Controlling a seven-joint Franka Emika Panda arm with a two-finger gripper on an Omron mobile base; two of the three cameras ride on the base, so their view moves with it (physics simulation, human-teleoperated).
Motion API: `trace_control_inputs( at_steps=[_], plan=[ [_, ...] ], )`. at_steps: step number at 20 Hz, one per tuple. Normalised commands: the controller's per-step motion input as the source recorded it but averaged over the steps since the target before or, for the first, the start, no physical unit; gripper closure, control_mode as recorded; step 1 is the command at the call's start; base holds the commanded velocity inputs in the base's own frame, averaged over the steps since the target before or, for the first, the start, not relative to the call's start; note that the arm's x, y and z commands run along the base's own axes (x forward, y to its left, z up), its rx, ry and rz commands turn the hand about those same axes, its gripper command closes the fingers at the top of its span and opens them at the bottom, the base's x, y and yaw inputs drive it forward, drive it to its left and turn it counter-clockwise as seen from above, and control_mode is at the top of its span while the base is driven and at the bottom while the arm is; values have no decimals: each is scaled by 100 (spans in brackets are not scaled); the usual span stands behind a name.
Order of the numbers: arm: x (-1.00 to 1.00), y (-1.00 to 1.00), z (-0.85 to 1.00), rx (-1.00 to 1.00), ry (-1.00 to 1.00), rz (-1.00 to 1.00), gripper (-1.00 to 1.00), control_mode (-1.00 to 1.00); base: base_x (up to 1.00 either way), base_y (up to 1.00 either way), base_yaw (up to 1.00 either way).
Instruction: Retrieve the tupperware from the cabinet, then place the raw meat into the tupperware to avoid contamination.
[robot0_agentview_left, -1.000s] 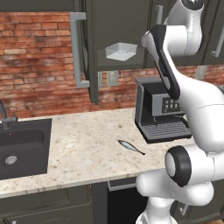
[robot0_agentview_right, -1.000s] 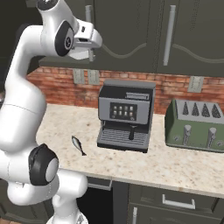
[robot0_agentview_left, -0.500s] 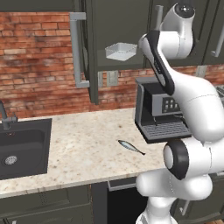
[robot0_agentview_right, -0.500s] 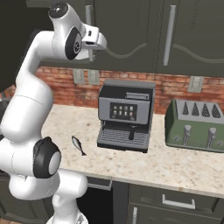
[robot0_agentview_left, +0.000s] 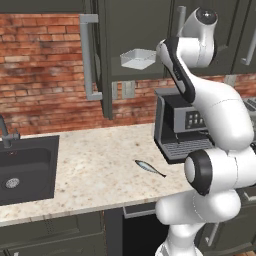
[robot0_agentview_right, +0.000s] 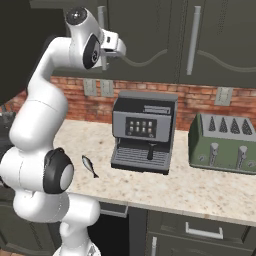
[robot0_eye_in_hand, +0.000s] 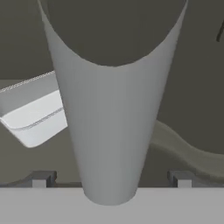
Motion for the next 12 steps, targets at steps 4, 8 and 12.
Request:
trace_control_inputs(
  at_steps=[4,8,12],
  plan=[
    [33,0,-7,0,-5,6,100,-100,0,0,0],
    [28,0,-8,0,-6,6,100,-100,0,0,0],
    [17,0,-7,0,-4,3,100,-100,0,0,0]
  ],
)
